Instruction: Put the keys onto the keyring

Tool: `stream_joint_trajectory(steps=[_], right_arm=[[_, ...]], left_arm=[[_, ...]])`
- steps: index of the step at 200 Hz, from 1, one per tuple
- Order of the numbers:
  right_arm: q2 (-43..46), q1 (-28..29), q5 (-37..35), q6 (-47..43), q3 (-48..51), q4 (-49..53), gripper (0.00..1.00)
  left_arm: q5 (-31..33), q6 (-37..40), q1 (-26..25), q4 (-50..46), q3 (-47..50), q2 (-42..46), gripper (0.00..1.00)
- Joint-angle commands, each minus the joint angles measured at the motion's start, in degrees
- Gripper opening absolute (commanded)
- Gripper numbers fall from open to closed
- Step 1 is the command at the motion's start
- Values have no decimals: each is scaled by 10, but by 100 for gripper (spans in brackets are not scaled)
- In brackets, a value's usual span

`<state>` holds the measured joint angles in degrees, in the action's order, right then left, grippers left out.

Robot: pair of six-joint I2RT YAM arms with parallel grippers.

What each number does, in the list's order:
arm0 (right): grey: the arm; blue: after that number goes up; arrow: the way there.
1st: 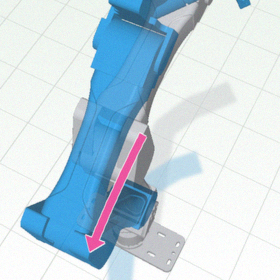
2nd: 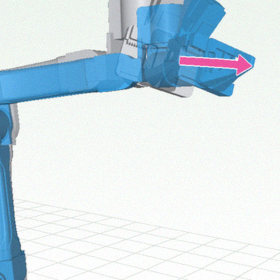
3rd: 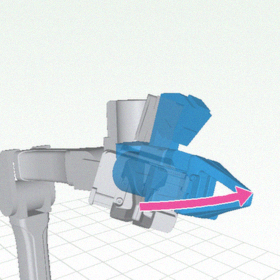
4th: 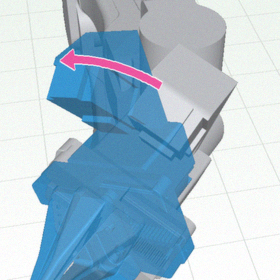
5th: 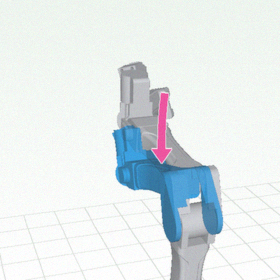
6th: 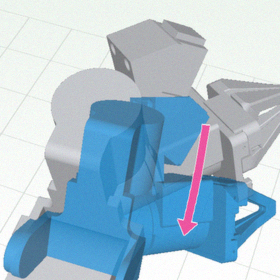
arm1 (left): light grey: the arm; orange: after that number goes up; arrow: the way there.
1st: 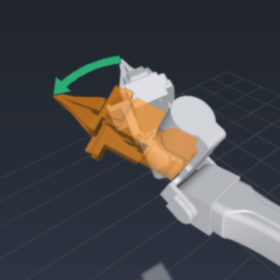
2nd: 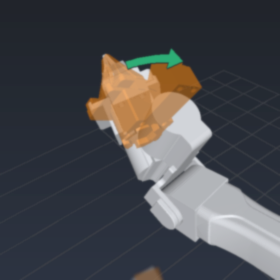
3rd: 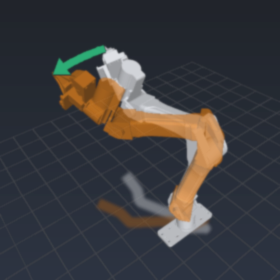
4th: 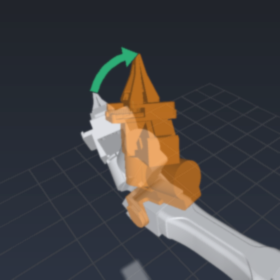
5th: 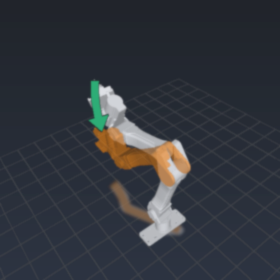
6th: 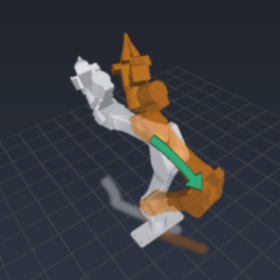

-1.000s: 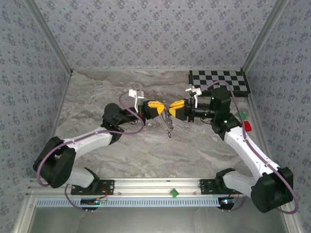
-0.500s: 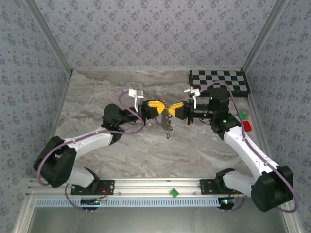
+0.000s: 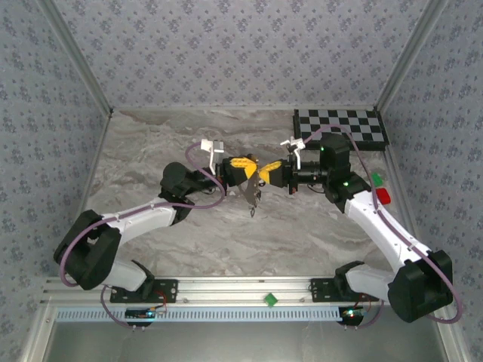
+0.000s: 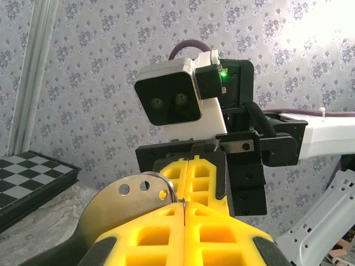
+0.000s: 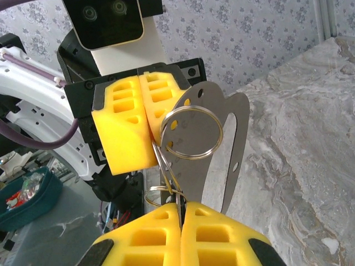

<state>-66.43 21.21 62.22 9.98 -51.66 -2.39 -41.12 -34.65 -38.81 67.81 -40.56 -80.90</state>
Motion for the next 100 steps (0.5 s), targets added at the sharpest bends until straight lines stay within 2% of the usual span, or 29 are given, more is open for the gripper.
stream_joint_trajectory(steps=[1,100], right_arm=[[-5,13,22,-38,-13,72,0],[-21,27,-14,-112,-44,180,2]], left_arm=[[15,-9,-2,79,-9,-2,0],[0,-23,-1,96,-11,-14,0]])
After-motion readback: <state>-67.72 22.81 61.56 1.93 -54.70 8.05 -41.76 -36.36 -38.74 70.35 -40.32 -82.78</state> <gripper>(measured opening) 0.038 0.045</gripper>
